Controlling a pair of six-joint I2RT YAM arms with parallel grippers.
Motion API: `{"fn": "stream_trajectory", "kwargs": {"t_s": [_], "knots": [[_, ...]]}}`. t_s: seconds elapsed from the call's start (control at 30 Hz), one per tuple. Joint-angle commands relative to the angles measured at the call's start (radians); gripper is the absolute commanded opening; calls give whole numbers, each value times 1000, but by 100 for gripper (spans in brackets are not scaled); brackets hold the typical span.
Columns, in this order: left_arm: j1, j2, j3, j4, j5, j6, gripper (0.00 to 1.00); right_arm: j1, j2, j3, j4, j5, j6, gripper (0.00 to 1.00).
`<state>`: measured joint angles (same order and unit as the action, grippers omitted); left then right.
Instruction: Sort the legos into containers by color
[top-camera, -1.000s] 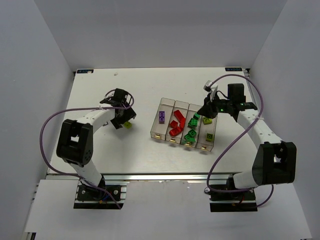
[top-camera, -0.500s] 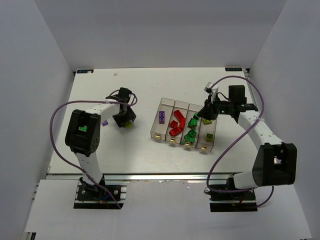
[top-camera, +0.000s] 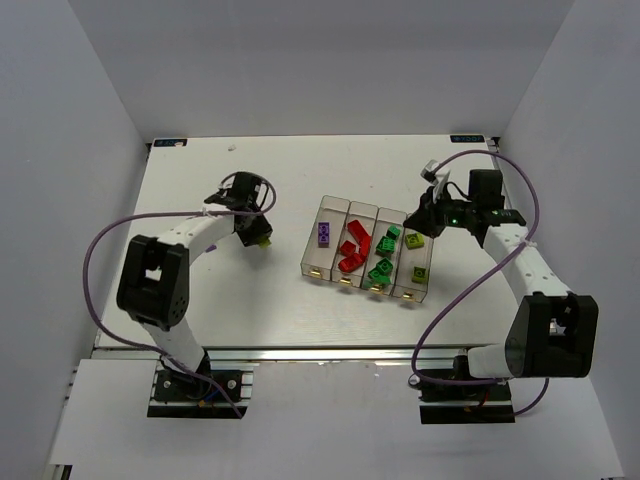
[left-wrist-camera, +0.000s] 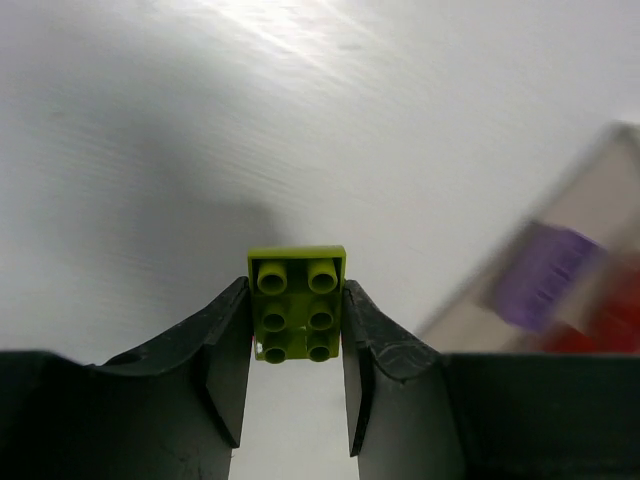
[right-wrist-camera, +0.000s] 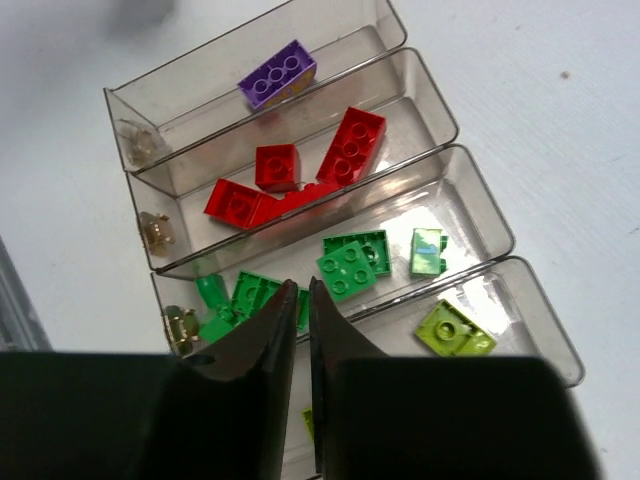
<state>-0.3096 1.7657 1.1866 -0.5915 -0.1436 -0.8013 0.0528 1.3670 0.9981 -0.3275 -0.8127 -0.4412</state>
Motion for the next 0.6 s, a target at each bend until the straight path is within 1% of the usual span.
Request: {"fn": "stream_trajectory", "kwargs": {"t_s": [0.0, 0.03, 0.07, 0.1, 0.13, 0.17, 0.2, 0.23, 0.27, 0.3, 0.33, 0.37, 0.4, 0.47, 0.5, 0.57], "knots": [[-75, -190, -37, 191, 154, 65, 2, -24, -39, 14, 58, 7, 96, 6], [-95, -210, -44, 234, 208, 74, 1, -28, -40, 25, 56, 6, 111, 1], [-123, -224, -50, 316, 255, 80, 0, -33, -42, 34, 56, 7, 125, 0], [-178, -236, -54, 362, 278, 92, 0, -37, -48, 46, 56, 9, 137, 0], [-203, -242, -64, 405, 312, 94, 0, -42, -52, 51, 61, 12, 159, 0], [-226, -236, -67, 454, 346, 88, 0, -42, -57, 56, 64, 15, 167, 0], [-271, -223, -65, 535, 408, 70, 0, -41, -69, 59, 67, 23, 174, 0], [-295, -206, -59, 571, 445, 67, 0, -42, -77, 60, 71, 26, 180, 0], [-318, -157, -35, 629, 475, 62, 0, -41, -89, 60, 82, 29, 191, 0], [-360, -129, -16, 650, 517, 63, 0, -53, -95, 60, 88, 38, 197, 0], [-381, -97, 35, 666, 548, 71, 0, -74, -101, 59, 99, 41, 202, 0], [-400, -31, 66, 674, 570, 80, 0, -76, -106, 59, 102, 46, 208, 0], [-436, 1, 100, 683, 602, 88, 0, -79, -115, 59, 104, 47, 214, 0], [-462, 70, 174, 667, 636, 94, 0, -88, -127, 59, 97, 44, 222, 0], [-482, 133, 244, 656, 642, 99, 0, -91, -135, 57, 94, 44, 226, 0], [-499, 187, 304, 628, 657, 106, 0, -99, -155, 45, 94, 44, 226, 0]]}}
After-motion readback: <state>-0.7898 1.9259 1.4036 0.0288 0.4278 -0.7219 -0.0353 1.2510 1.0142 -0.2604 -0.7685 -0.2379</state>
